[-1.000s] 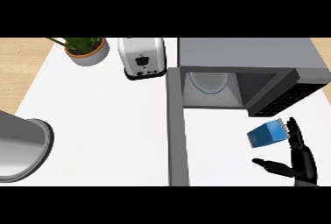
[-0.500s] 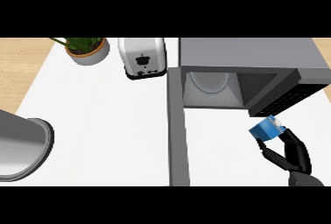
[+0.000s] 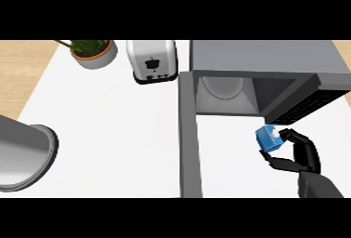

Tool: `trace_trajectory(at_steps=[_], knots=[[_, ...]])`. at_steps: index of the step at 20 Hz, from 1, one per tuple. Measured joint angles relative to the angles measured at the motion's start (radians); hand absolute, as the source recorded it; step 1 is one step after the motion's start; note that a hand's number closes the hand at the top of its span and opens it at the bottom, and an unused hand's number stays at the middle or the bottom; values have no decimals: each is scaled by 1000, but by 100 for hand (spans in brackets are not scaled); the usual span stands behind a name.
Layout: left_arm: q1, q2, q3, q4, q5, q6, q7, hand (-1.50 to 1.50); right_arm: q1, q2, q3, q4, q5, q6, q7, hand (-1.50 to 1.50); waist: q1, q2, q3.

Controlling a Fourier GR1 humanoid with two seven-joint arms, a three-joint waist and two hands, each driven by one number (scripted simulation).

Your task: Pick up the milk, place it into the microwave and close the microwave

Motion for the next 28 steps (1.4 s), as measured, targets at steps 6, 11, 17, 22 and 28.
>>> trace_trajectory(at_steps=[6,11,17,22,28], knots=[[0,-5,7,-6,24,3,16,-150,-29,74,35,-4,19,1,-8,150,-4,-2,-1],[5,-19,20,-3,34,-16,23,-150,-59,156,75,-25,47,-29,-10,150,-9,-5,-4],[7,-11,40,-14,64,-1,56,-150,-123,190,97,-58,64,-94,24,150,-13,-5,-2],[-12,-14,53,-3,66,-14,75,-150,-202,183,97,-60,63,-125,55,150,-12,-3,-2],[-46,-29,43,-2,47,-21,93,-150,-329,139,83,1,64,-160,129,150,1,3,-2]])
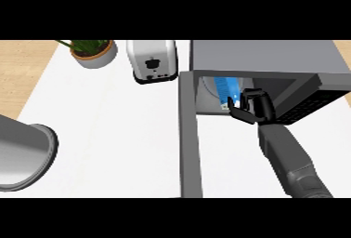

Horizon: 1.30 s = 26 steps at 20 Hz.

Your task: Pick up the milk, place it into the microwave and close the microwave

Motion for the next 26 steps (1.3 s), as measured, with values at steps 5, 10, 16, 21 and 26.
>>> trace_trajectory(at_steps=[5,10,16,21,26], knots=[[-40,20,-1,15,-7,1,9,-150,-97,-47,-13,53,4,-23,64,150,17,9,1],[-59,38,3,24,4,-6,13,-150,-177,-84,-11,91,19,-40,131,150,37,16,2],[-111,57,-11,38,-2,8,16,-150,-221,-134,10,110,60,-156,166,150,60,34,3],[-139,76,-17,47,2,19,21,-150,-252,-162,6,125,70,-233,200,150,83,45,3],[-163,88,-30,62,-11,16,27,-150,-253,-169,-10,141,57,-283,217,150,90,43,-1]])
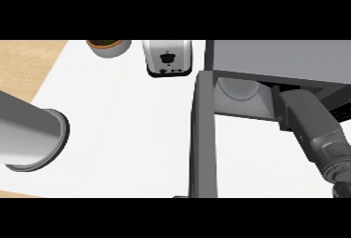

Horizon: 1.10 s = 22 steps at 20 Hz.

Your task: Pick up the milk, place it into the microwave and close the microwave

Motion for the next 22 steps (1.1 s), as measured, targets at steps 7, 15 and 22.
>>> trace_trajectory(at_steps=[7,15,22], knots=[[-28,14,-5,14,-7,4,1,-150,6,-10,-22,9,-24,-39,-5,150,16,-1,-6],[-61,33,-11,38,-15,6,3,-150,-3,-23,-42,29,-52,-62,-15,150,30,7,-8],[-80,48,-3,45,-44,7,3,-150,-27,-51,-44,51,-64,-64,-13,150,51,21,-2]])
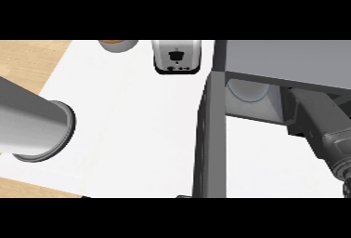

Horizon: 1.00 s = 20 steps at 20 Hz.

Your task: Pick up the milk, place it into the microwave and close the microwave

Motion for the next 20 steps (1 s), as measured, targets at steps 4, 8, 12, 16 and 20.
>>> trace_trajectory(at_steps=[4,8,12,16,20], knots=[[-11,7,-4,4,-17,-8,0,-150,-20,-23,13,-3,11,6,9,150,13,18,7],[-21,14,-3,8,-28,-12,-1,-150,-15,-31,21,-2,16,-33,22,-150,21,20,7],[-27,15,-9,19,-40,-19,0,-150,-21,-23,2,-29,-8,35,-6,-150,20,21,20],[-43,22,-19,29,-53,-24,2,-150,-32,-11,29,-19,14,103,4,-150,26,23,25],[-59,18,-36,40,-71,-29,2,-150,-48,4,59,-5,39,102,43,-150,28,22,33]])
